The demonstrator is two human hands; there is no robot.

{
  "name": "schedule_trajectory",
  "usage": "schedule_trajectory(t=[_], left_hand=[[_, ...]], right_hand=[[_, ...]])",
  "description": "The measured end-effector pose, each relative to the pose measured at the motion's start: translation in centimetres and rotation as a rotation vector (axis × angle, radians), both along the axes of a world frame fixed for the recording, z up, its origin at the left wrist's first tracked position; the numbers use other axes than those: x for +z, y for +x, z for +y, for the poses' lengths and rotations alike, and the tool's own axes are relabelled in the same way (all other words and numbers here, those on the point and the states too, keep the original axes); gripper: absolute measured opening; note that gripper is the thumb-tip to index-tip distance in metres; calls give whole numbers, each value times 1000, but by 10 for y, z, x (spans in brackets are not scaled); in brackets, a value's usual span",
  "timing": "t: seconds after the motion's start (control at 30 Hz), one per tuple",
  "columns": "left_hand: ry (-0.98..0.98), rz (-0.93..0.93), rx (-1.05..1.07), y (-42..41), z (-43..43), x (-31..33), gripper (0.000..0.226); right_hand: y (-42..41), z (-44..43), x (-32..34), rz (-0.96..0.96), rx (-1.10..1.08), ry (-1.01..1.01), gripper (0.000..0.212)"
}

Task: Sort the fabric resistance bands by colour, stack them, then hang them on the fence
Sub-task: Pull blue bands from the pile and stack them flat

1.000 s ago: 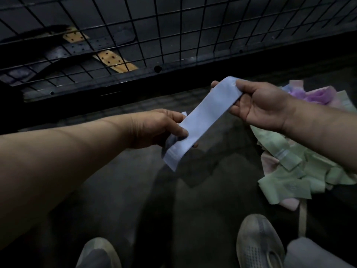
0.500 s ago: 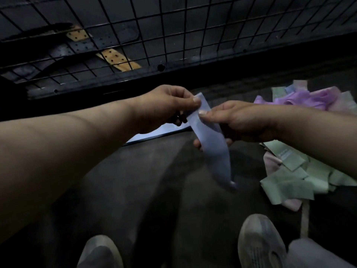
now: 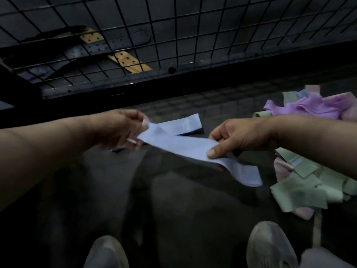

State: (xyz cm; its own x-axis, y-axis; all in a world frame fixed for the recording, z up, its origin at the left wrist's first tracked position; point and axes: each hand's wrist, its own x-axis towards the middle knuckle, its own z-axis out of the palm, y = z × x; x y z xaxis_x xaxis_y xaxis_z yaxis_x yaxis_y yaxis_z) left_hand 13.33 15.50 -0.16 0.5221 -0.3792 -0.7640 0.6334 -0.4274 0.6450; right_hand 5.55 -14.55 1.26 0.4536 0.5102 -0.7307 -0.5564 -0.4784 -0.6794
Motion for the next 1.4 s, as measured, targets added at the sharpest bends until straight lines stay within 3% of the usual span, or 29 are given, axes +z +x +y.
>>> schedule_trajectory(t=[0.07, 0.13, 0.2, 0.27, 0.3, 0.37, 0.5, 0.63, 0.73, 0.83, 0.97, 1.03, 1.1, 1.17, 1.23, 1.33, 1.4], left_hand=[[107, 124, -163, -11, 20, -3, 7], [284, 202, -400, -26, 30, -9, 13], [411, 86, -764, -36, 29, -22, 26], [323, -143, -925, -48, 11, -26, 54], [223, -221, -919, -53, -1, -23, 66], [94, -226, -875, -62, -27, -14, 69], [68, -154, -907, -59, -44, -15, 33], [84, -147, -712, -39, -19, -22, 12], [86, -138, -569, -24, 0, -24, 18], [54, -129, -438, -11, 15, -26, 26], [81, -52, -331, 7, 33, -28, 21], [107, -36, -305, 14, 42, -28, 38], [149, -44, -284, 20, 50, -31, 70], [208, -79, -255, 23, 57, -36, 85], [277, -119, -241, 26, 63, -42, 73], [329, -180, -118, 31, 68, -49, 15], [388, -234, -60, 34, 72, -55, 9]], right_hand=[[-5, 9, -2, 64, 82, -27, 24], [-10, 22, -3, -3, 224, -116, 19], [-13, 40, -4, -118, 402, -221, 22], [-14, 60, -5, -237, 578, -287, 22], [-14, 70, -5, -287, 647, -304, 20], [-12, 85, -6, -344, 706, -301, 20], [1, 86, -9, -352, 635, -237, 25], [17, 60, -14, -276, 616, -349, 33], [25, 41, -25, -126, 303, -264, 29], [35, 36, -37, -104, -42, -178, 22], [47, 38, -46, -52, -205, -177, 14], [52, 39, -51, -43, -278, -204, 16], [56, 39, -57, -51, -329, -234, 24], [61, 38, -61, -58, -349, -263, 23], [66, 36, -62, -80, -379, -300, 22], [73, 32, -62, -94, -437, -318, 26], [74, 32, -65, -98, -454, -351, 24]])
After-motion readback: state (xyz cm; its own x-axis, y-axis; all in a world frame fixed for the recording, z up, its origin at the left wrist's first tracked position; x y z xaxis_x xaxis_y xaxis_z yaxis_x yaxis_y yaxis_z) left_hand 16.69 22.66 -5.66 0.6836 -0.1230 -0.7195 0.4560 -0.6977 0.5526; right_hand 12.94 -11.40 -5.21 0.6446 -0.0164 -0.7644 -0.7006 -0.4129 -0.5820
